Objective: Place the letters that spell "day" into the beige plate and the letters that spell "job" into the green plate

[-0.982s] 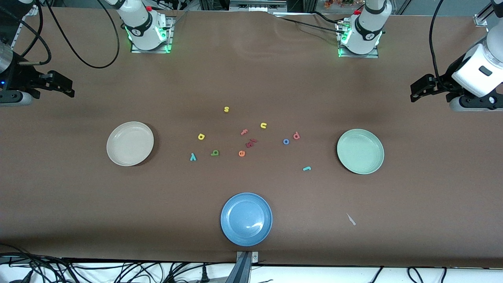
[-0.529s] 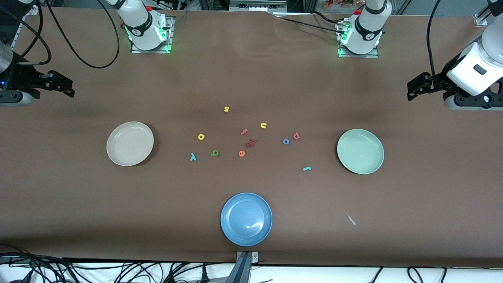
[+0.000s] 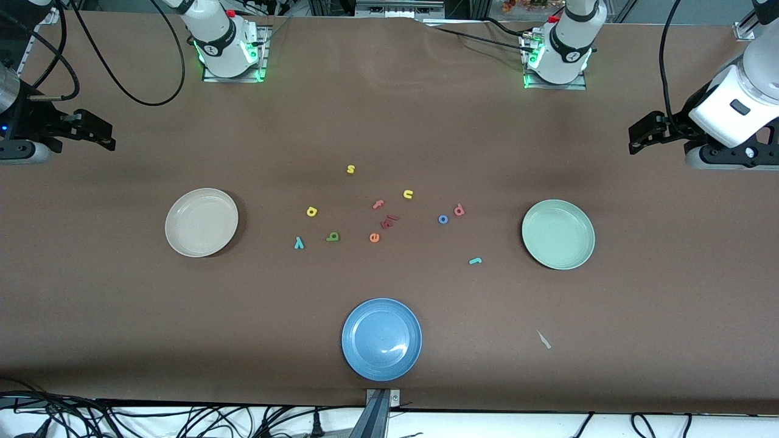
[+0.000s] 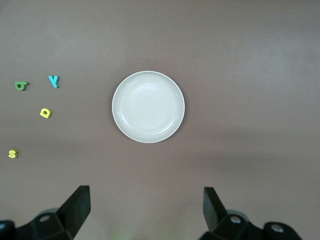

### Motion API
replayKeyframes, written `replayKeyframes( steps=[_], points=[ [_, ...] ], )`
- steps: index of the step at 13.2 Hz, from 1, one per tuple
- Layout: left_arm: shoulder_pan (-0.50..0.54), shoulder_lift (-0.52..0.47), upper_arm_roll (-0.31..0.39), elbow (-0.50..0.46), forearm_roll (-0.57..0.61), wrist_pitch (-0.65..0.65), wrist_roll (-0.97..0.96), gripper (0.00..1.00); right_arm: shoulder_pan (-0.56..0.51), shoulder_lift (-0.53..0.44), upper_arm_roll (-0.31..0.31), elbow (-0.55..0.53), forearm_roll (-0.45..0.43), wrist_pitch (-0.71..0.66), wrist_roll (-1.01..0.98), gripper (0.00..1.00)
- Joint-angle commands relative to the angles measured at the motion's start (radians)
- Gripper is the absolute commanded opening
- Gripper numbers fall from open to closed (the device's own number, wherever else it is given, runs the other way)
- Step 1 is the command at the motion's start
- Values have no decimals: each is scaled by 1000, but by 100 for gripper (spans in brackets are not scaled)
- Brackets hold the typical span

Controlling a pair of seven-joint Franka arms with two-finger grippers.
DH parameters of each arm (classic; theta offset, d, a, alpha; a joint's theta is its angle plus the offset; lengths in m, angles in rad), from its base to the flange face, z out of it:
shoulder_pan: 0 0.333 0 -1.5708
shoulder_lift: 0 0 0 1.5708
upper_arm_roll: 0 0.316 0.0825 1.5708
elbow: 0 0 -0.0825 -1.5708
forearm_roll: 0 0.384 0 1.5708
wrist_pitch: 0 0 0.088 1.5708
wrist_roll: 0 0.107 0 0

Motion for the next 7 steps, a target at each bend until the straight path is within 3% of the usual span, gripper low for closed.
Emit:
replayKeyframes(
  steps=[1, 7],
  points=[
    [4, -11, -6, 14, -8, -22, 17, 100, 0, 3, 1, 16, -5, -17, 14, 100],
    [2, -9, -2, 14, -8, -22, 21, 100, 0, 3, 1, 16, -5, -19, 14, 100]
  ],
)
